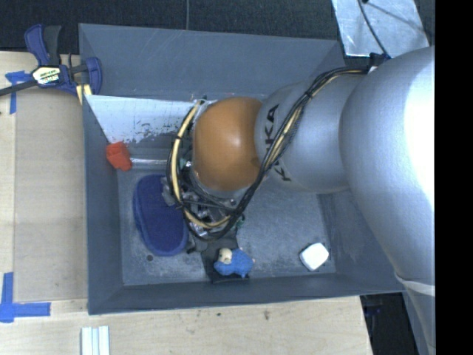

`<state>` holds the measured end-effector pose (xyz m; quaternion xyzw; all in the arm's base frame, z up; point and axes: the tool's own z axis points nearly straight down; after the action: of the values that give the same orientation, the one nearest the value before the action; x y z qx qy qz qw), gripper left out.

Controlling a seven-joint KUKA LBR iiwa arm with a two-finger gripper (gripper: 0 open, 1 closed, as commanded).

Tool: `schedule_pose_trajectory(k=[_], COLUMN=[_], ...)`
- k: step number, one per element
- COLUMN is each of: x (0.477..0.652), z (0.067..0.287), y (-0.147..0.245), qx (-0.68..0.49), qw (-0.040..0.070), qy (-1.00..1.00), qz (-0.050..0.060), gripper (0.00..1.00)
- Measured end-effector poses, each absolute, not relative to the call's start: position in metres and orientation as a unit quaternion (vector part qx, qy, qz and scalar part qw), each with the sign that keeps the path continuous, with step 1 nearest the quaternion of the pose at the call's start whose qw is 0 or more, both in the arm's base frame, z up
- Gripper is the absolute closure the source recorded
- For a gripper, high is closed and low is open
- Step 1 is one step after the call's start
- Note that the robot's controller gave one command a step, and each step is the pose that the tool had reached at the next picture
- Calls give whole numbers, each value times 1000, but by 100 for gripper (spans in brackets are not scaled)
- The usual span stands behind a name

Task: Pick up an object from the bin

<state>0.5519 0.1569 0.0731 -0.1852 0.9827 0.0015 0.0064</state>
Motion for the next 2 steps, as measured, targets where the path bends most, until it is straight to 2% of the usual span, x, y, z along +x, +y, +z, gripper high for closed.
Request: schedule_pose_trajectory(k=[1, 2], x=[509, 512], z=[72, 75], y=[138, 138], qx=[-324, -323], qw=[6, 9], qy=[946, 946], qz=[1, 0], gripper=[0, 100])
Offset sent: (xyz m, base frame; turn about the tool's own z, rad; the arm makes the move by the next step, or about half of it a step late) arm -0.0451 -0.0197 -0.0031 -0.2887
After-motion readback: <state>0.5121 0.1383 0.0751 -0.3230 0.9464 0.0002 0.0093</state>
